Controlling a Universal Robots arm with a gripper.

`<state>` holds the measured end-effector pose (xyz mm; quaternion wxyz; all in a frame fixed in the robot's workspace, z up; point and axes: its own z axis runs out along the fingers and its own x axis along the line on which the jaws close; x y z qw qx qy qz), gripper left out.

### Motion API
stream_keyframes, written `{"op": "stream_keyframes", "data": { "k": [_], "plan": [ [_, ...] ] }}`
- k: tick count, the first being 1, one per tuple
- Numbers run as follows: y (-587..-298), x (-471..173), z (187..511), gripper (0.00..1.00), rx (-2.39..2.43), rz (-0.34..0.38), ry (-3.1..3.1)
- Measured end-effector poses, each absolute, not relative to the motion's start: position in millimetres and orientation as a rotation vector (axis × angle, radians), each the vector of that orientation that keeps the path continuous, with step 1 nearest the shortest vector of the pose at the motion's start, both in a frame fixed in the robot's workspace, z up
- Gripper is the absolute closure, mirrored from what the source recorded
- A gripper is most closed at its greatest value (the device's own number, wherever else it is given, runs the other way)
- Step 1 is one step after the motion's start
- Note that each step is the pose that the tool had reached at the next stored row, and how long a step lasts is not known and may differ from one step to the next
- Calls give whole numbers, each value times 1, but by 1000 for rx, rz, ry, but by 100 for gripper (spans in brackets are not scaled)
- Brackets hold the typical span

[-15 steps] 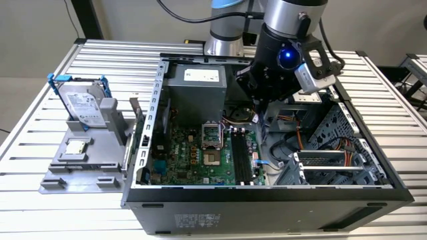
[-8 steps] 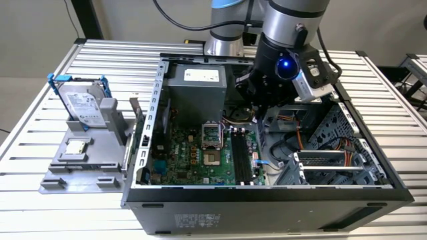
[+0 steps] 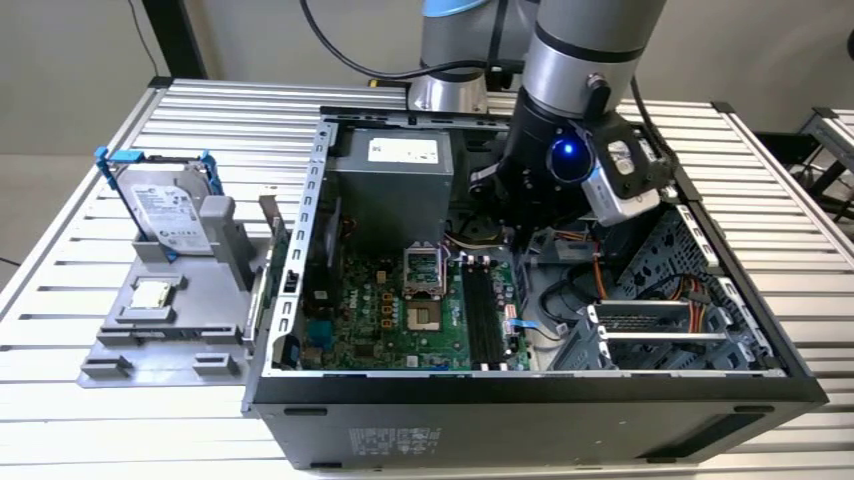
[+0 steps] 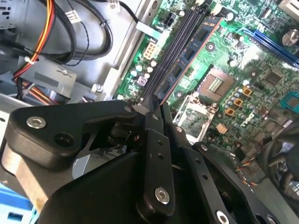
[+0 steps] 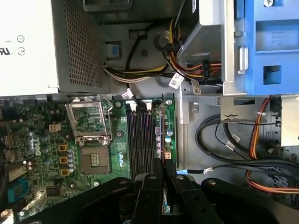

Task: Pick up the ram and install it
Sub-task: 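Insert the ram into the slot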

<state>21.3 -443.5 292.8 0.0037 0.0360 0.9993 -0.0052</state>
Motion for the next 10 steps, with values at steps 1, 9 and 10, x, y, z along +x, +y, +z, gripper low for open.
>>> {"op": "stream_keyframes", "data": {
  "k": [1, 9, 10],
  "plan": [
    [-444, 21, 292, 100, 113, -16, 3133],
    [-444, 21, 286, 100, 112, -17, 3138],
    [-444, 21, 284, 100, 111, -17, 3138]
  ]
}}
